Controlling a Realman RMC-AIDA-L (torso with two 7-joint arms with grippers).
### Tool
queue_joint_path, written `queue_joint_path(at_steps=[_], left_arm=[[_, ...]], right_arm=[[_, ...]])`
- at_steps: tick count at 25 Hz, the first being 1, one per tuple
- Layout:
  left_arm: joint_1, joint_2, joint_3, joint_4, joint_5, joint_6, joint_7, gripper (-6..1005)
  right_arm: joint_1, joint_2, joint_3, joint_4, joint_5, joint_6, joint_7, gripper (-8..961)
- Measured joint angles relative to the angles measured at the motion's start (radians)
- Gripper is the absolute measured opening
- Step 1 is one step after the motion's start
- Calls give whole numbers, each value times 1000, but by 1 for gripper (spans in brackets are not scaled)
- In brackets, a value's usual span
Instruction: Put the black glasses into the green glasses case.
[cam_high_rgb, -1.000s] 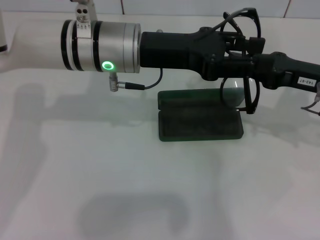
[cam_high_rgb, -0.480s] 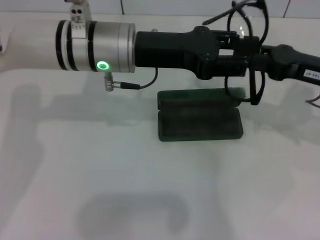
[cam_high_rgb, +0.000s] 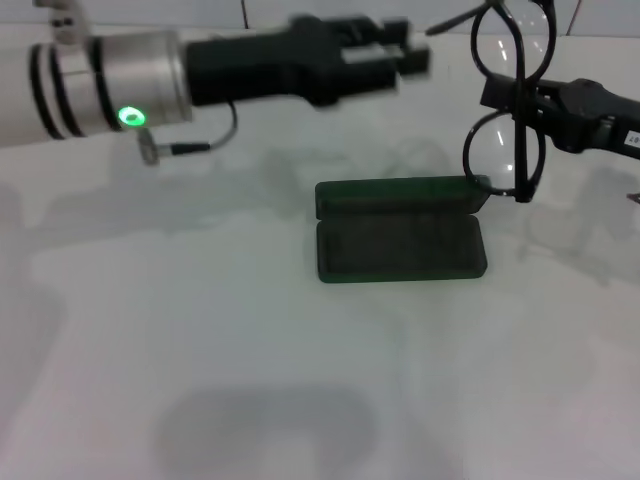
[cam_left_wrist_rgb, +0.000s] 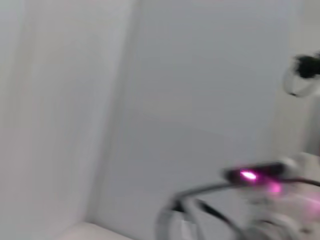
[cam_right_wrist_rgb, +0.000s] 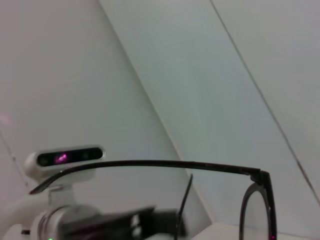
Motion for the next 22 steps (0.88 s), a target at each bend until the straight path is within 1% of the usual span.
queue_joint_path(at_steps=[3, 4, 6, 9, 11, 12, 13, 14, 18, 22], left_arm=[[41, 1, 0, -19, -133, -12, 27, 556], [53, 3, 0, -17, -181, -8, 45, 556], [69, 3, 1, -16, -255, 7, 79, 556], [64, -1, 1, -16, -279, 46, 100, 556], [42, -2, 2, -16, -244, 86, 101, 556], [13, -5, 2, -15, -183, 115, 89, 556], [13, -5, 2, -15, -183, 115, 89, 556], [-5, -6, 2, -15, -149, 123, 76, 556], [-71, -12, 3, -15, -7, 123, 1, 556], [-119, -27, 3, -15, 86, 96, -36, 556]], right_arm=[[0, -17, -19, 3, -17, -8, 4, 95], [2, -21, -27, 1, -49, -9, 12, 95], [7, -21, -28, -1, -68, -9, 19, 95], [25, -22, -29, -2, -126, -4, 51, 95], [37, -21, -29, 1, -145, 8, 66, 95], [42, -21, -29, 2, -152, 15, 69, 95], [44, -20, -29, 2, -155, 22, 70, 95], [45, -19, -28, 2, -157, 26, 70, 95], [48, -16, -29, -2, -158, 39, 71, 95], [49, -20, -24, -3, -159, 44, 71, 95]])
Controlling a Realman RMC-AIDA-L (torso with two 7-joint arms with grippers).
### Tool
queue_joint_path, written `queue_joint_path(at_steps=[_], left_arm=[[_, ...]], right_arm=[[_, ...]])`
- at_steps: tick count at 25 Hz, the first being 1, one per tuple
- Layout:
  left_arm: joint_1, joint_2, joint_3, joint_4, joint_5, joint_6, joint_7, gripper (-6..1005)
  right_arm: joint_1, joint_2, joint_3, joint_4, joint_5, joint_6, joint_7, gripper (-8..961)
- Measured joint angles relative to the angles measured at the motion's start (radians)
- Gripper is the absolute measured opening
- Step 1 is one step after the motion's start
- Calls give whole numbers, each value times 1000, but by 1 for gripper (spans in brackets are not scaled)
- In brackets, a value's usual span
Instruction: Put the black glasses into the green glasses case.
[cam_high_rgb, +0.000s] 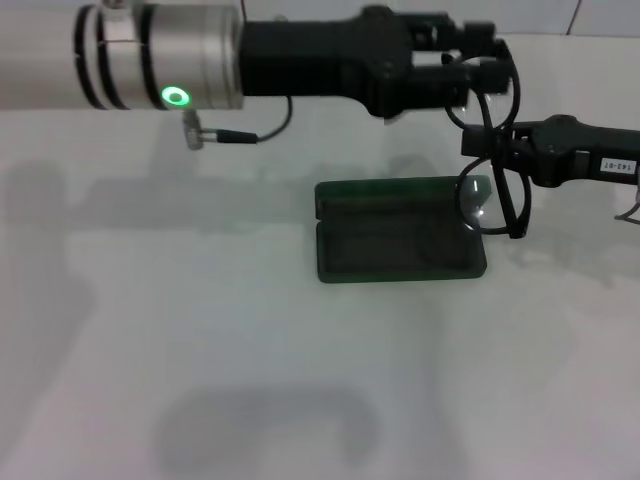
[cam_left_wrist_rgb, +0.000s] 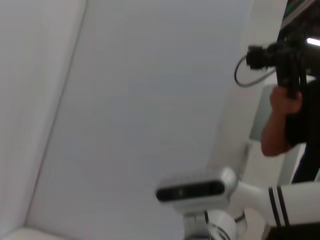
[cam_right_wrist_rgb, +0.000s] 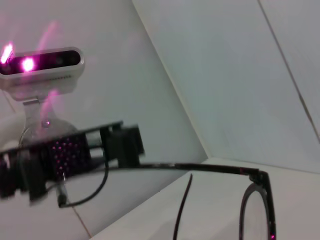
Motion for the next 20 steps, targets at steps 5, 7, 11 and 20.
queue_joint_path(at_steps=[5, 7, 11, 20], left_arm=[[-22, -16, 0, -1, 51, -35, -19, 556], [-25, -19, 0, 2, 56, -37, -18, 556], [-27, -21, 0, 35, 61, -37, -11, 556], [-21, -23, 0, 89, 95, -60, 5, 556]], right_arm=[[0, -4, 6, -2, 5, 1, -2, 95], [1, -5, 8, -7, 6, 1, -2, 95], [0, -3, 8, -14, 9, 0, -3, 95], [-2, 4, 17, -15, 47, -15, -5, 95]])
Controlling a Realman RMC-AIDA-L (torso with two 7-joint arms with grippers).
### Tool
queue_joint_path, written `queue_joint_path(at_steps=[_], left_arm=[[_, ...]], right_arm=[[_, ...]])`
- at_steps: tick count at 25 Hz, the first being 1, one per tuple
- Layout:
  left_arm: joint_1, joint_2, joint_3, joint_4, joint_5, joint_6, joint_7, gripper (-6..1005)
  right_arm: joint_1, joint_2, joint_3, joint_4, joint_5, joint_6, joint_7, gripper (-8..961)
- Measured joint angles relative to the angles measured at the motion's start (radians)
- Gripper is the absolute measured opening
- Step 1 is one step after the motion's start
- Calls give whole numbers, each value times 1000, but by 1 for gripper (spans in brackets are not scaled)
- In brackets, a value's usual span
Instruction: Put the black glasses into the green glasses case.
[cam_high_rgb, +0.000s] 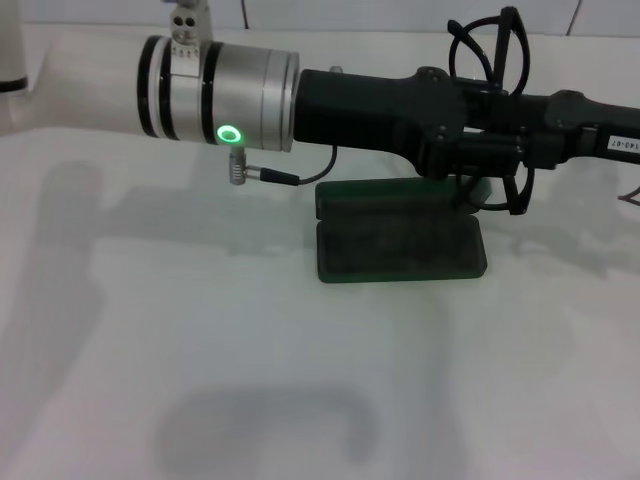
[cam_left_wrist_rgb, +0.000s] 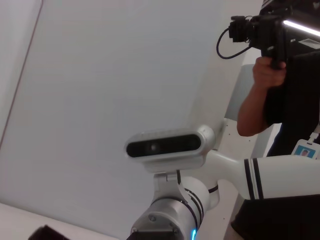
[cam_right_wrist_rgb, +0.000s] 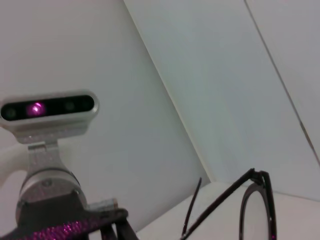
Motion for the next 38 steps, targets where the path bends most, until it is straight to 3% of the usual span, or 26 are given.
queue_joint_path(at_steps=[9, 21, 28, 38], left_arm=[[12, -2, -1, 15, -1, -21, 18, 556], [39, 16, -2, 15, -21, -1, -28, 555], [32, 11, -2, 10, -15, -3, -28, 555], [39, 21, -2, 10, -23, 9, -35, 555]], right_arm=[[-1, 16, 2, -9, 8, -20, -22, 95], [-17, 22, 3, -10, 23, -28, -67, 95], [-14, 26, 3, -10, 25, -96, -102, 95], [-22, 26, 3, -11, 20, -84, -130, 95]])
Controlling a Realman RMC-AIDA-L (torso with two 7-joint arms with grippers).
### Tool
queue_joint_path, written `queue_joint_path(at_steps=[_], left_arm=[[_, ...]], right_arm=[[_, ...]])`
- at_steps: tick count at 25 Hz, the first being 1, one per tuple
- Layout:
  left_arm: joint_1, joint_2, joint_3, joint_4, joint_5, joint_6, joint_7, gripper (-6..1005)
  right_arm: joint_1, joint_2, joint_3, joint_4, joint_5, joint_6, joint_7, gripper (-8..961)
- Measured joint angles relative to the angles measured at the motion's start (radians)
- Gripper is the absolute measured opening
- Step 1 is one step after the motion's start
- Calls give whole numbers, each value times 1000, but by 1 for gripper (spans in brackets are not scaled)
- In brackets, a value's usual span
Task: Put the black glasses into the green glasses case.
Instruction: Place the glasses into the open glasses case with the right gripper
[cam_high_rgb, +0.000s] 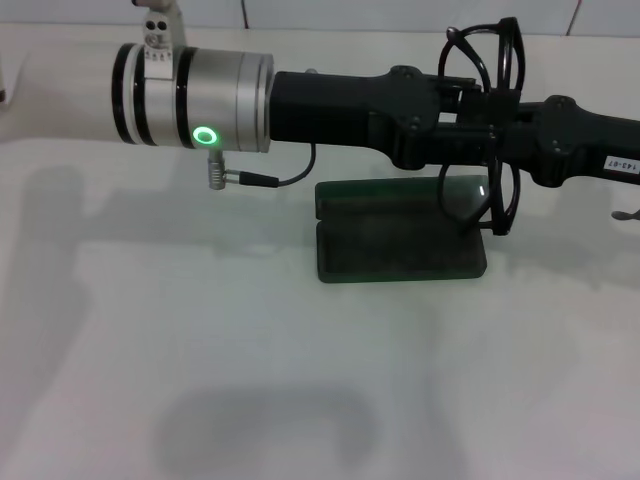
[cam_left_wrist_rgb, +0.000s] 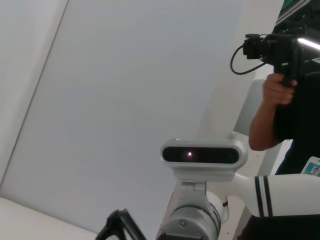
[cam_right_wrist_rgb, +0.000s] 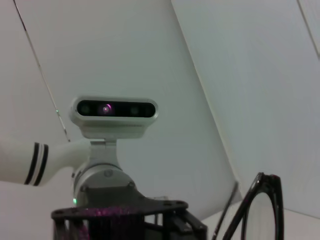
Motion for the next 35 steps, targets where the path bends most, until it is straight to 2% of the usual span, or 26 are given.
queue_joint_path(at_steps=[4, 8, 12, 15, 17, 19, 21, 27, 30, 35], left_arm=[[11, 7, 0, -1, -14, 13, 5, 555], [74, 22, -1, -28, -98, 21, 45, 555], [200, 27, -1, -79, -318, -32, 152, 555], [284, 27, -1, -88, -478, -127, 203, 555], [314, 33, -1, -88, -525, -172, 212, 555], [327, 37, -1, -89, -538, -210, 218, 555], [330, 37, 0, -89, -539, -236, 228, 555], [336, 35, 0, -89, -533, -260, 237, 555], [337, 36, 0, -89, -529, -262, 233, 555], [331, 37, 0, -90, -524, -263, 231, 555]], right_arm=[[-5, -6, -5, 0, -5, 37, -44, 95], [-9, -7, -46, -74, -82, 46, -129, 101], [-36, 22, -140, -334, -244, 104, -86, 113], [-52, 23, -283, -505, -323, 210, -5, 121], [-44, 19, -373, -589, -388, 274, 47, 127], [-18, 23, -478, -685, -533, 302, 116, 133], [-9, 24, -522, -712, -591, 306, 142, 139], [-10, 29, -780, -787, -756, 441, 229, 156], [-19, 31, -835, -794, -772, 492, 236, 165], [-25, 29, -870, -796, -786, 540, 235, 180]])
